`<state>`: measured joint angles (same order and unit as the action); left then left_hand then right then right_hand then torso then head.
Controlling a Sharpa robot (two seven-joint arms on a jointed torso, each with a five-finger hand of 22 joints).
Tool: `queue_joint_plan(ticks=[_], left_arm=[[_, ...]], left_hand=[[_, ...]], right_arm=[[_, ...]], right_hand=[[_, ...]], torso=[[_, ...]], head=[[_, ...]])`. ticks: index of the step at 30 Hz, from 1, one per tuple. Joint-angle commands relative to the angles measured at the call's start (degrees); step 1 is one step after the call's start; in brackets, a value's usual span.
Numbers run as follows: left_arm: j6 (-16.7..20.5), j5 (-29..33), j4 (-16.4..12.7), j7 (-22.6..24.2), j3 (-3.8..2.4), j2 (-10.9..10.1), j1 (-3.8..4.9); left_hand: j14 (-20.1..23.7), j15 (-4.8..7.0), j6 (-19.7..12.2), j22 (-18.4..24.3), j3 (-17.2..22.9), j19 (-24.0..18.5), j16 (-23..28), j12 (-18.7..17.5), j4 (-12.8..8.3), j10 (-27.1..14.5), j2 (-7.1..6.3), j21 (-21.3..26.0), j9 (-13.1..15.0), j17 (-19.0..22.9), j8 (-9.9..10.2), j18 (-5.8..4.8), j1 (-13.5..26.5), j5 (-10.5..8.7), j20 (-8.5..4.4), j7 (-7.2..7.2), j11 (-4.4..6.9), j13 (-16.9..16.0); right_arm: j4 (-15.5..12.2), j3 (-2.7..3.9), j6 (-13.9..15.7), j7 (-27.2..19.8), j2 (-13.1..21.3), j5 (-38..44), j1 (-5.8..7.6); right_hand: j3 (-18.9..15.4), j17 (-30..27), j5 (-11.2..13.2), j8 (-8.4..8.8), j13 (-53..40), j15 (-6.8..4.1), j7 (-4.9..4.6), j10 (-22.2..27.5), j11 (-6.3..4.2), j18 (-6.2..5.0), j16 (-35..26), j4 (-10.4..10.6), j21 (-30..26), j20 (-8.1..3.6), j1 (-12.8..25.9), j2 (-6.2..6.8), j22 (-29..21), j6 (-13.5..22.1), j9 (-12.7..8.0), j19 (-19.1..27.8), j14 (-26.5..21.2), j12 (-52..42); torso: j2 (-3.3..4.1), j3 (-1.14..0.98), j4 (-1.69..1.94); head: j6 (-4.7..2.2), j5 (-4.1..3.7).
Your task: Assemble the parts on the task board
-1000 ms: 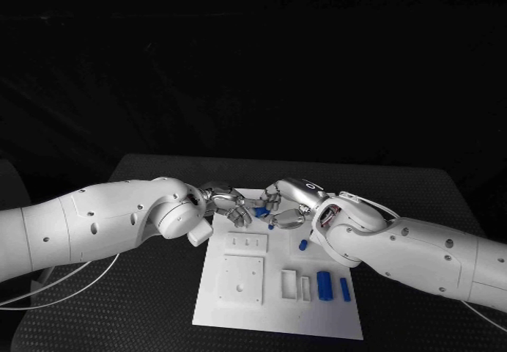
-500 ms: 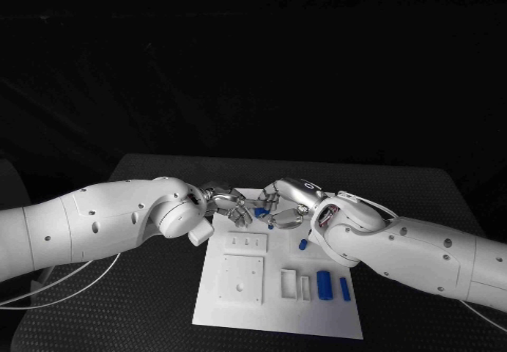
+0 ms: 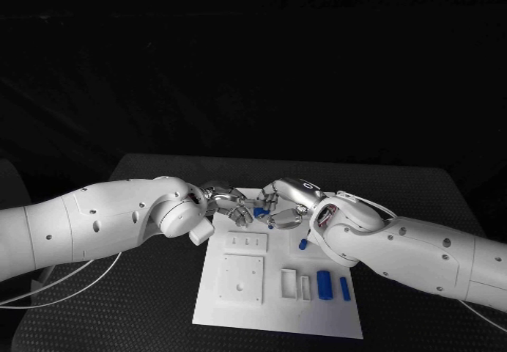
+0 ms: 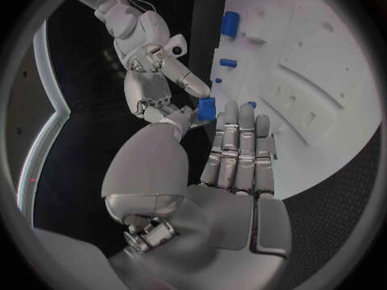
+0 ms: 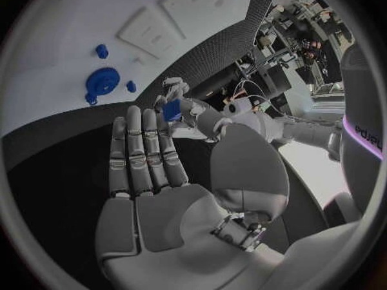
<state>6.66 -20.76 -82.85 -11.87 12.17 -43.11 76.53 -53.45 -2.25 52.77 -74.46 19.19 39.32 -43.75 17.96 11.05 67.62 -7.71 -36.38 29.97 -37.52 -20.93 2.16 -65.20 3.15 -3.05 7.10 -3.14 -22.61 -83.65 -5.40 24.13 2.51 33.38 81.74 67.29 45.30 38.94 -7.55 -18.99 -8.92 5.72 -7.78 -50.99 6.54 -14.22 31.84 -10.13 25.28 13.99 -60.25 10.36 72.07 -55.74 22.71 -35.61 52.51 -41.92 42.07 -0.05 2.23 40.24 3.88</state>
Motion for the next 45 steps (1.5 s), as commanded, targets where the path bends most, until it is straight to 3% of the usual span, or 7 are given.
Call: queue_joint_plan(ticks=[1,3,6,24,31,39,45], left_arm=[[-0.71,0.54,-0.1,0.86,-0.03,0.13,0.14],[-0.81,0.54,-0.13,0.83,-0.03,0.07,0.14],[-0.77,0.54,-0.1,0.83,-0.03,-0.02,0.14],[-0.98,0.6,0.2,0.86,-0.04,0.02,0.14],[-0.67,1.95,0.34,1.04,-0.04,0.08,0.14],[0.95,2.51,0.56,1.34,-0.04,0.02,0.14],[2.86,3.4,0.78,1.82,-0.05,-0.03,0.15]], left_hand=[[-0.46,-0.05,0.56,-0.15,-0.47,0.13,0.25,-0.55,-0.44,0.81,1.12,0.5,-0.22,-0.2,-0.3,-0.49,-1.16,0.13,-0.29,-0.12,0.16,0.18],[-0.56,-0.04,0.83,-0.27,-0.23,0.21,0.43,-1.04,-1.19,1.25,1.72,0.8,-0.52,-0.36,-0.26,-0.59,-2.89,2.33,-0.3,-0.18,0.21,0.38],[-0.67,-0.04,1.06,-0.45,-0.31,0.27,0.62,-1.57,-2.06,1.74,2.49,1.15,-0.86,-0.58,-0.2,-0.73,-4.22,3.19,-0.32,-0.23,0.24,0.57],[-1.41,0.24,2.4,-0.86,-0.57,0.64,0.59,-2.11,-4.31,3.45,4.05,1.89,-1.36,-1.27,-0.61,-1.01,-5.93,4.09,-0.52,-0.7,0.65,0.6],[-2.08,0.55,3.74,-1.15,-0.02,0.84,0.55,-2.42,-6.99,5.07,5.1,2.6,-1.68,-1.81,-1.05,-1.45,-6.83,4.51,-0.8,-1.24,1.16,0.52],[-3.88,1.37,6.7,-1.47,1.93,1.77,0.18,-2.47,-11.97,8.31,6.14,3.21,-0.61,-2.6,-1.74,-2.16,-6.31,4.78,-1.54,-2.44,2.21,0.18],[-4.45,1.55,7.25,-1.56,3.02,2.06,0.2,-2.8,-13.75,9.07,6.39,3.4,-0.19,-2.86,-1.56,-2.16,-4.88,4.75,-1.61,-2.59,2.39,0.12]], right_arm=[[-0.11,0.03,-0.63,-0.46,-0.06,-0.02,0.0],[-0.04,0.03,-0.65,-0.45,-0.06,-0.02,0.02],[0.01,0.03,-0.7,-0.43,-0.03,-0.02,0.03],[0.02,0.03,-0.75,-0.39,-0.11,-0.02,0.03],[0.33,0.03,-1.06,-0.3,-0.25,-0.02,0.03],[0.5,0.03,-0.83,-0.28,-0.31,-0.58,0.04],[0.58,0.03,0.95,-0.23,-0.07,-1.43,0.04]], right_hand=[[-0.19,0.09,-0.24,-0.03,0.1,-0.03,0.08,-0.37,0.12,-0.78,-0.36,-0.16,-0.39,-0.05,0.11,0.24,0.1,-0.5,0.07,-0.52,0.47,0.07],[-0.2,0.09,-0.25,-0.03,0.1,-0.03,0.08,-0.37,0.12,-0.78,-0.36,-0.16,-0.39,-0.05,0.11,0.24,0.1,-0.5,0.07,-0.52,0.47,0.08],[-0.21,0.1,-0.25,-0.02,0.11,-0.03,0.08,-0.37,0.12,-0.78,-0.36,-0.16,-0.4,-0.05,0.11,0.24,0.1,-0.49,0.07,-0.52,0.47,0.08],[-0.22,0.11,-0.29,-0.02,0.12,-0.04,0.06,-0.38,0.11,-0.78,-0.38,-0.22,-0.44,-0.06,0.05,0.26,0.13,-0.48,0.07,-0.52,0.46,0.09],[-0.22,0.11,-0.31,-0.01,0.13,-0.04,0.05,-0.37,0.12,-0.78,-0.38,-0.26,-0.46,-0.07,0.0,0.27,0.14,-0.46,0.07,-0.52,0.45,0.1],[-0.52,0.09,-0.31,0.17,0.24,0.1,-0.14,-0.1,0.24,-0.75,-0.56,-0.64,-0.68,-0.03,-0.13,0.92,0.21,-0.1,0.01,-0.3,0.18,0.27],[-4.09,-0.19,-3.48,1.29,0.71,0.9,-1.2,1.47,1.0,-0.36,-1.43,-1.8,-1.73,0.17,0.6,2.05,0.38,2.26,-0.53,1.19,-1.33,1.04]], torso=[[-0.02,0.01,0.01],[0.0,0.02,0.03],[-0.01,0.02,0.0],[-0.01,0.0,0.01],[0.0,0.01,-0.04],[0.01,-0.01,-0.01],[-0.01,0.0,-0.02]], head=[[0.03,0.01],[0.07,-0.04],[0.06,-0.07],[0.16,-0.15],[0.21,-0.16],[0.14,-0.24],[0.07,-0.25]])
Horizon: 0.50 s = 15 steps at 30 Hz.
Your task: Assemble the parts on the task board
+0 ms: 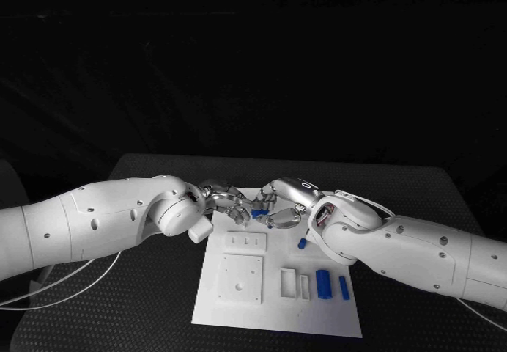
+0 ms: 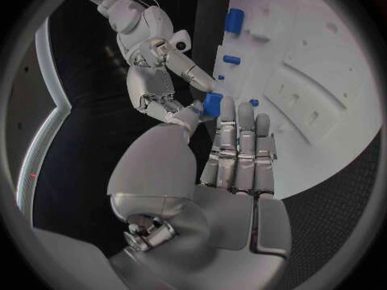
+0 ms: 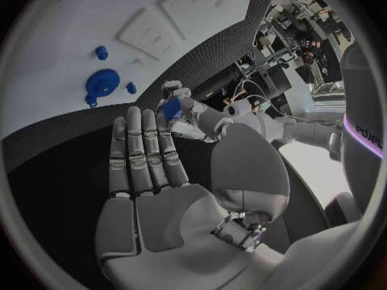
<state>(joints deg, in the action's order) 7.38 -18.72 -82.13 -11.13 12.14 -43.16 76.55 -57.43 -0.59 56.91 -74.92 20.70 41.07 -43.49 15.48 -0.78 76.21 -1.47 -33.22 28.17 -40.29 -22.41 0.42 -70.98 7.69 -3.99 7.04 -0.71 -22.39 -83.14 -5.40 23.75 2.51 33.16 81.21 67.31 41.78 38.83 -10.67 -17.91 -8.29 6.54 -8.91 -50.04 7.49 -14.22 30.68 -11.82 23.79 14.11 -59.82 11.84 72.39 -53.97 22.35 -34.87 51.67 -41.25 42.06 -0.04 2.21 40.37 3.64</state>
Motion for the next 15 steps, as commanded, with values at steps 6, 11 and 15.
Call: queue_joint_plan(ticks=[6,11,15], left_arm=[[3.41,2.41,0.01,1.64,-0.03,-0.02,0.13],[4.98,3.11,0.01,2.3,-0.03,-0.02,0.13],[6.79,4.22,-0.06,3.2,-0.03,-0.15,0.13]], left_hand=[[-1.06,0.08,3.74,-1.21,3.48,0.45,0.09,-0.88,-4.68,1.33,0.41,0.47,2.24,-0.45,0.27,-0.42,3.46,0.27,-0.65,-2.7,0.11,-0.23],[-1.22,0.1,3.93,-1.24,4.51,0.56,0.22,-1.18,-6.03,1.62,0.5,0.47,2.56,-0.62,0.48,-0.42,4.8,0.37,-0.64,-2.74,0.15,-0.31],[-1.37,0.14,4.06,-1.26,5.1,0.68,0.25,-1.31,-6.72,1.82,0.48,0.41,2.75,-0.73,0.57,-0.42,5.58,0.57,-0.67,-2.77,0.19,-0.37]], right_arm=[[0.32,0.03,2.88,-0.35,0.38,-2.97,0.02],[0.24,0.03,2.62,-0.87,1.0,-6.92,0.02],[0.46,0.02,1.58,-1.03,1.72,-11.8,0.02]], right_hand=[[-9.35,-0.14,-1.42,1.63,0.52,1.08,-1.75,2.58,0.86,0.2,-1.0,-1.05,-1.5,0.11,2.57,2.71,0.62,4.48,-0.74,2.48,-2.7,0.82],[-10.94,-0.11,-1.66,1.6,0.56,1.1,-1.88,2.69,0.87,0.13,-0.97,-0.75,-1.79,0.11,2.96,2.9,0.69,4.95,-0.73,2.44,-2.83,0.68],[-11.44,-0.02,-2.62,1.26,0.51,0.95,-1.75,2.4,0.71,-0.04,-0.76,-0.66,-1.9,0.09,2.58,2.26,0.75,4.73,-0.59,2.08,-2.55,0.37]], torso=[[0.0,-0.02,-0.03],[0.01,-0.03,0.01],[0.02,-0.03,0.07]], head=[[-0.15,0.0],[-0.37,-0.02],[-0.57,0.06]])
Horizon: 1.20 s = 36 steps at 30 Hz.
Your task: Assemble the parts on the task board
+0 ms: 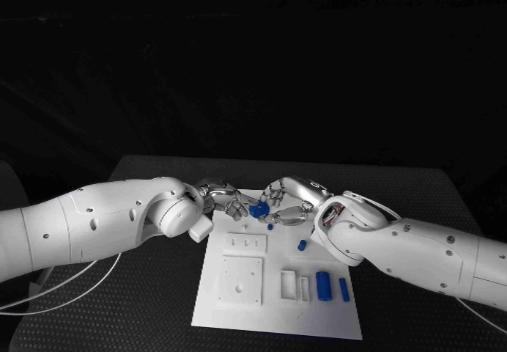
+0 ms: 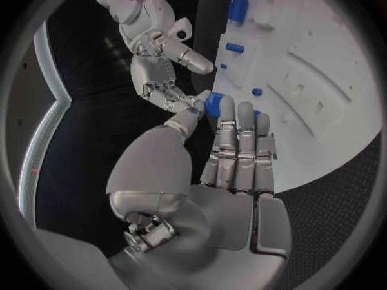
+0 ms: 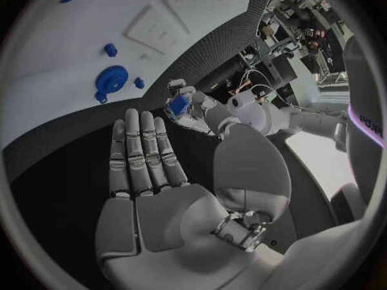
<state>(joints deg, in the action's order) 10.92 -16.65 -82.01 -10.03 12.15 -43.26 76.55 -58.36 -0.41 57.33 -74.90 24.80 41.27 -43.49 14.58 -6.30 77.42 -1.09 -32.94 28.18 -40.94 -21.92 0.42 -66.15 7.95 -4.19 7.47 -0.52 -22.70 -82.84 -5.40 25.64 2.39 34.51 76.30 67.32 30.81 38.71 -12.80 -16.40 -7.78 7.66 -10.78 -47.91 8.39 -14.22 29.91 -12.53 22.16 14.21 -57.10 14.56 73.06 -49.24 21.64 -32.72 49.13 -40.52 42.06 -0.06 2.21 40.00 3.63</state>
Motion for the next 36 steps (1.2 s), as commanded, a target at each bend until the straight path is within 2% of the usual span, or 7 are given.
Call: queue_joint_plan(ticks=[1,7,13,18,25,29,36], left_arm=[[3.66,2.62,-0.22,2.38,-0.04,-0.1,0.13],[7.59,5.85,-0.62,5.22,-0.05,-0.33,0.13],[9.49,7.65,-0.72,6.34,-0.05,-0.06,0.12],[9.74,8.24,-0.77,6.38,-0.05,0.32,0.11],[10.19,8.55,-0.67,6.2,-0.04,0.78,0.1],[10.0,8.55,-0.68,5.95,-0.04,0.93,0.1],[9.46,8.55,-1.03,5.67,-0.04,1.03,0.09]], left_hand=[[-0.49,-0.01,3.68,-1.28,1.13,0.51,0.25,-0.43,-1.37,0.67,0.08,0.11,2.8,-0.11,0.09,-0.42,0.93,0.36,-0.47,-3.2,0.01,-0.08],[-0.6,0.02,3.8,-1.29,1.49,0.53,0.27,-0.51,-1.76,0.81,-0.05,0.08,2.92,-0.18,0.14,-0.42,1.46,0.43,-0.47,-3.23,0.04,-0.13],[-0.7,0.06,3.92,-1.3,1.82,0.56,0.28,-0.57,-2.06,0.96,-0.1,0.03,3.02,-0.24,0.18,-0.42,1.84,0.5,-0.49,-3.27,0.08,-0.18],[-0.79,0.09,3.99,-1.31,2.07,0.61,0.29,-0.61,-2.28,1.06,-0.11,-0.01,3.09,-0.28,0.22,-0.42,2.11,0.55,-0.52,-3.29,0.1,-0.21],[-0.94,0.14,4.08,-1.31,2.39,0.69,0.27,-0.66,-2.61,1.21,-0.1,-0.09,3.2,-0.36,0.27,-0.42,2.49,0.66,-0.56,-3.31,0.14,-0.27],[-1.04,0.19,4.16,-1.32,2.59,0.73,0.25,-0.67,-2.87,1.34,-0.12,-0.15,3.27,-0.41,0.29,-0.42,2.7,0.76,-0.59,-3.34,0.18,-0.31],[-1.11,0.22,4.21,-1.32,2.77,0.76,0.24,-0.69,-3.11,1.43,-0.12,-0.2,3.33,-0.46,0.32,-0.42,2.89,0.84,-0.61,-3.35,0.21,-0.35]], right_arm=[[0.29,0.02,-0.62,-0.84,0.53,-9.82,0.01],[0.9,0.0,-1.93,-0.2,1.06,-21.67,0.01],[1.22,-0.01,-1.58,0.91,0.25,-27.5,0.01],[1.34,-0.01,0.02,2.42,-1.18,-30.91,0.02],[1.99,-0.01,4.38,2.44,-2.79,-30.85,0.02],[2.41,0.0,5.49,1.57,-3.16,-30.62,0.02],[2.86,0.0,5.59,0.58,-3.54,-30.34,0.02]], right_hand=[[-0.58,0.13,-0.76,-0.38,-0.03,-0.24,0.19,0.13,-0.26,-0.11,0.1,0.06,-0.27,-0.01,-0.24,-0.72,0.1,-0.12,0.16,-0.25,0.14,-0.47],[-0.03,0.6,-0.39,-2.15,-0.7,-1.92,1.44,-3.34,-1.83,-0.78,1.79,-0.3,0.68,-0.48,-1.51,-3.64,0.18,-2.88,0.88,-4.21,3.89,-2.3],[1.2,0.61,0.15,-2.9,-0.78,-2.86,2.13,-5.49,-2.73,-0.78,2.3,-0.17,0.98,-1.24,-1.07,-5.15,-0.06,-4.49,1.17,-6.73,6.11,-2.58],[1.4,0.6,0.69,-3.08,-0.73,-3.17,2.42,-6.37,-3.02,-0.78,2.38,0.23,1.05,-1.5,-0.07,-5.38,-0.08,-5.06,1.24,-7.59,6.88,-2.45],[0.9,0.7,1.56,-3.15,-0.81,-3.46,2.61,-7.15,-3.33,-0.78,2.51,0.65,1.14,-1.77,1.17,-5.01,-0.02,-5.38,1.28,-8.29,7.52,-2.47],[0.57,0.73,2.41,-3.08,-0.85,-3.49,2.61,-7.21,-3.37,-0.78,2.46,0.78,1.04,-1.85,1.65,-4.7,-0.03,-5.37,1.26,-8.35,7.55,-2.38],[0.44,0.74,3.13,-3.02,-0.87,-3.47,2.59,-7.19,-3.36,-0.78,2.37,0.92,0.89,-1.87,1.88,-4.66,-0.06,-5.33,1.24,-8.31,7.48,-2.29]], torso=[[0.02,-0.01,0.06],[0.02,0.04,-0.11],[-0.02,0.04,-0.13],[-0.09,0.02,-0.1],[-0.09,0.01,0.03],[-0.05,0.03,0.09],[0.03,0.05,0.07]], head=[[-0.26,0.11],[-0.71,0.32],[-1.1,0.17],[-1.46,-0.02],[-1.83,-0.42],[-1.99,-0.53],[-2.08,-0.55]])
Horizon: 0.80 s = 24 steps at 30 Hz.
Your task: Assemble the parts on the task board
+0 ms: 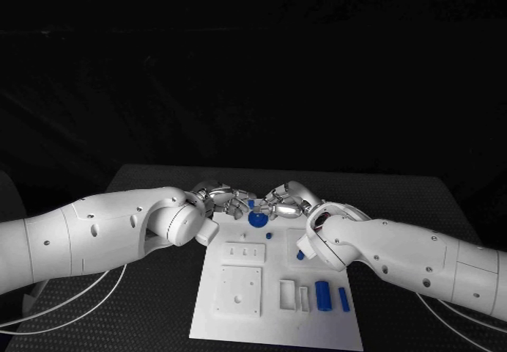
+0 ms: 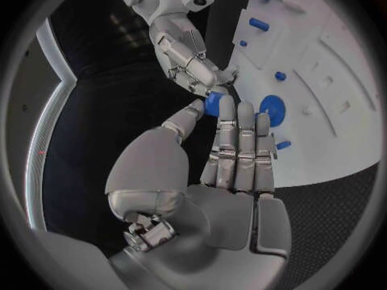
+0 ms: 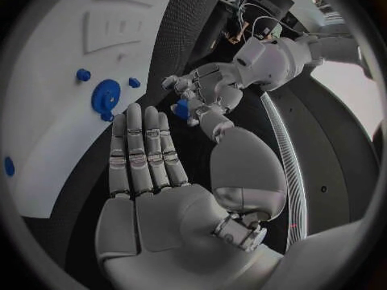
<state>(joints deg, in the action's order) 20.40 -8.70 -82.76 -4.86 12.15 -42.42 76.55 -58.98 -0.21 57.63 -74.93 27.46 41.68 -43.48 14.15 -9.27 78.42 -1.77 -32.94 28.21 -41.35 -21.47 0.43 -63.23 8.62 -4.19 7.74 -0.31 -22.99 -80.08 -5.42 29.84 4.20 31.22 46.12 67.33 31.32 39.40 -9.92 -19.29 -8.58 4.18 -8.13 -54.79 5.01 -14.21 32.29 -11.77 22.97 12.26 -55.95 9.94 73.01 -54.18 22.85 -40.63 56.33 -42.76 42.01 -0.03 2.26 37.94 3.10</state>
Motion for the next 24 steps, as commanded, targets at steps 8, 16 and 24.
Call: queue_joint_plan(ticks=[8,16,24], left_arm=[[-0.29,0.59,-0.31,0.24,-0.04,0.49,0.08],[-0.18,0.59,-0.38,0.23,-0.04,0.36,0.09],[-0.68,0.59,-0.54,0.09,-0.04,0.43,0.09]], left_hand=[[-0.57,0.05,3.95,-1.33,0.32,0.53,0.23,-0.29,-0.42,0.52,0.66,-0.36,3.37,-0.11,-0.08,-0.43,0.16,0.27,-0.69,-3.63,0.02,-0.1],[-0.57,0.06,3.97,-1.33,0.49,0.57,0.26,-0.36,-0.7,0.54,0.68,-0.45,3.43,-0.15,-0.03,-0.43,0.36,0.33,-0.72,-3.63,0.02,-0.13],[-0.59,0.06,4.0,-1.33,0.6,0.58,0.27,-0.39,-0.86,0.57,0.71,-0.49,3.47,-0.17,-0.01,-0.43,0.46,0.37,-0.74,-3.64,0.02,-0.15]], right_arm=[[0.72,0.02,0.81,-1.34,-1.18,0.12,0.01],[0.72,0.02,0.41,-1.32,-1.43,0.41,0.0],[0.8,0.02,0.56,-1.07,-1.49,1.12,0.0]], right_hand=[[-0.09,0.08,0.81,-0.15,-0.12,0.01,-0.01,-0.38,-0.01,-0.79,-0.04,0.19,0.03,0.04,0.72,-0.13,-0.02,-0.46,0.03,-0.41,0.29,-0.06],[-0.24,0.14,1.66,-0.13,-0.2,-0.01,0.02,-0.42,-0.04,-0.79,-0.07,-0.06,-0.07,0.01,0.57,-0.13,0.0,-0.51,0.04,-0.44,0.3,-0.03],[1.62,0.34,6.62,-0.21,-0.5,-0.16,0.21,-0.82,-0.22,-0.79,-0.06,-0.66,-0.23,-0.12,-1.48,-0.97,0.02,-1.02,0.08,-0.95,0.63,-0.07]], torso=[[0.09,-0.01,0.08],[0.06,0.0,-0.03],[0.05,-0.02,0.02]], head=[[0.03,-0.02],[0.11,0.09],[0.18,0.16]])
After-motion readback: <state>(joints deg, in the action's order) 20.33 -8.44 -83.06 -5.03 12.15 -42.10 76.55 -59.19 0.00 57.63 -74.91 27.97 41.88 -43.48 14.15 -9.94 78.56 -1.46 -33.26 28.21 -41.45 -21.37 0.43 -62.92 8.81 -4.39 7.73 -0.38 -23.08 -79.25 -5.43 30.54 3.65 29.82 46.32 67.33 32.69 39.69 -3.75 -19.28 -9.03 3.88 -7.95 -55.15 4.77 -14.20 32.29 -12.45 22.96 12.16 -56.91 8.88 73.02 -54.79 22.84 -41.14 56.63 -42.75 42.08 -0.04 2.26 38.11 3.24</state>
